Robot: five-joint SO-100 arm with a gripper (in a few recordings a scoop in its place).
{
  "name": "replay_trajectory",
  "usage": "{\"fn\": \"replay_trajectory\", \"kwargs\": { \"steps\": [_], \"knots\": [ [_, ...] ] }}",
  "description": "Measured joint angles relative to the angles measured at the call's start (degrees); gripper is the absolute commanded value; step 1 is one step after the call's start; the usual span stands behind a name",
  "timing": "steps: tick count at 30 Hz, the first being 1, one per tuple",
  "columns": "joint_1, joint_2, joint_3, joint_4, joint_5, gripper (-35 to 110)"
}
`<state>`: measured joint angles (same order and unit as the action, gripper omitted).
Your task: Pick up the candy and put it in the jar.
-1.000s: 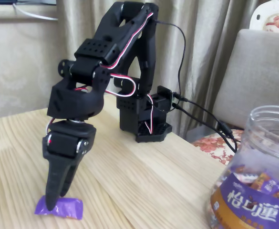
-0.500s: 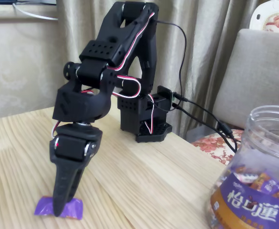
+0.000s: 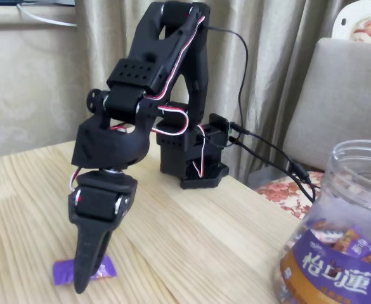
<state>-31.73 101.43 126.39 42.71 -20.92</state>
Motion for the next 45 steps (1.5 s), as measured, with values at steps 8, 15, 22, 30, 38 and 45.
{"fn": "replay_trajectory", "kwargs": {
  "steps": [8, 15, 22, 30, 38, 45],
  "knots": [
    [1.5, 0.0, -5.9, 9.1, 0.4, 32],
    [0.7, 5.0, -7.6, 19.0, -3.1, 31],
    [-2.0, 4.9, -8.1, 21.7, -6.4, 32],
    [-1.4, 2.3, -4.9, 21.2, -14.6, 33],
    [4.1, -1.8, -6.2, 20.1, -20.1, 34],
    [6.4, -4.9, -11.3, 21.8, -24.3, 35]
  ]
}}
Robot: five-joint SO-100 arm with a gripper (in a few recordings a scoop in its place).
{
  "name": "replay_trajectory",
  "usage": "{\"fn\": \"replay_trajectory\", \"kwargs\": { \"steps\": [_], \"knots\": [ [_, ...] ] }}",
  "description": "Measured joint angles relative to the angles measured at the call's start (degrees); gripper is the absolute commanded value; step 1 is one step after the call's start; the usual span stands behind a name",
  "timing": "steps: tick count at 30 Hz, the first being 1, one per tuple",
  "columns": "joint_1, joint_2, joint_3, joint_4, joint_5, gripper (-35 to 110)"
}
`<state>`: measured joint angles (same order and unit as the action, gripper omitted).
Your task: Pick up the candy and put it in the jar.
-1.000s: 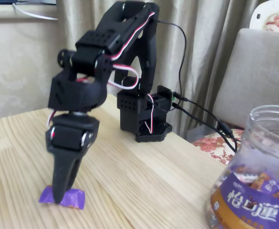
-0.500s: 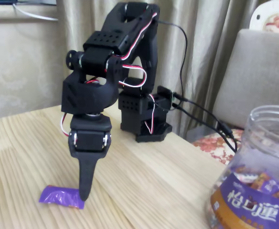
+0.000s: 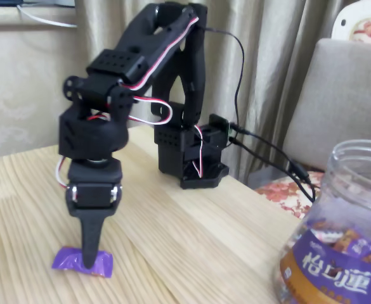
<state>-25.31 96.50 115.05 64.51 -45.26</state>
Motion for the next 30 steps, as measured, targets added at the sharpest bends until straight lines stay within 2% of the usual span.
{"fn": "replay_trajectory", "kwargs": {
  "steps": [12, 30],
  "knots": [
    [1.1, -7.4, -6.8, -0.1, 3.1, 35],
    [-1.1, -2.5, -0.1, 1.5, 6.9, 33]
  ]
}}
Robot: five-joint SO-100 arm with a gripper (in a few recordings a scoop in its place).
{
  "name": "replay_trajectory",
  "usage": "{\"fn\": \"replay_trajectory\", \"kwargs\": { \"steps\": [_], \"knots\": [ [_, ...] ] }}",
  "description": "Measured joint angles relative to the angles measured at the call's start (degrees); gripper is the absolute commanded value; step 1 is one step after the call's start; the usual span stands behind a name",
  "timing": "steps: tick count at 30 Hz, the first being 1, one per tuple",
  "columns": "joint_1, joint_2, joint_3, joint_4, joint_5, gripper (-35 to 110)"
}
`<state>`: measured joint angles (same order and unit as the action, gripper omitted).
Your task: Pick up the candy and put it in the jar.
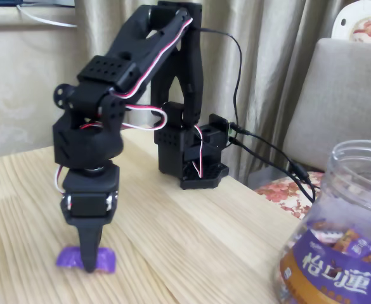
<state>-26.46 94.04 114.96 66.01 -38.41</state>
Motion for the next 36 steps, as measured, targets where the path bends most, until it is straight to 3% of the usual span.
{"fn": "replay_trajectory", "kwargs": {
  "steps": [8, 14, 26, 36],
  "knots": [
    [1.8, 0.1, 0.5, -2.5, -1.9, 25],
    [2.5, -0.4, 1.2, -3.8, -3.2, 1],
    [0.9, -1.5, -1.4, -0.7, 1.1, 1],
    [1.5, -1.4, -8.6, 10.2, -2.7, 1]
  ]
}}
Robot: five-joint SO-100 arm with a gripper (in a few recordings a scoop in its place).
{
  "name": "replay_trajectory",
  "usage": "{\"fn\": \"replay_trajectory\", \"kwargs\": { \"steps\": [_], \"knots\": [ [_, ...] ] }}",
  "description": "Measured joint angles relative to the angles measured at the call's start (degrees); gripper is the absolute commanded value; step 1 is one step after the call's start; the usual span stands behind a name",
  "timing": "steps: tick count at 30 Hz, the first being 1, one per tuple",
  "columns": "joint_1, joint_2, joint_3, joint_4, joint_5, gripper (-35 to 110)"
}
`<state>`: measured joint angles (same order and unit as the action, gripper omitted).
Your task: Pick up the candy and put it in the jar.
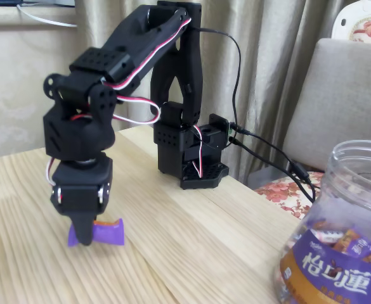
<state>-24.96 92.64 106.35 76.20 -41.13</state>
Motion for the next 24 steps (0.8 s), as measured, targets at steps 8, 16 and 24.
{"fn": "replay_trajectory", "kwargs": {
  "steps": [8, 16, 24],
  "knots": [
    [-2.9, 5.7, -10.5, 16.9, -3.9, 1],
    [-14.2, 9.2, -28.1, 33.6, -0.4, 0],
    [-23.0, 12.5, -33.3, 36.2, 6.5, 0]
  ]
}}
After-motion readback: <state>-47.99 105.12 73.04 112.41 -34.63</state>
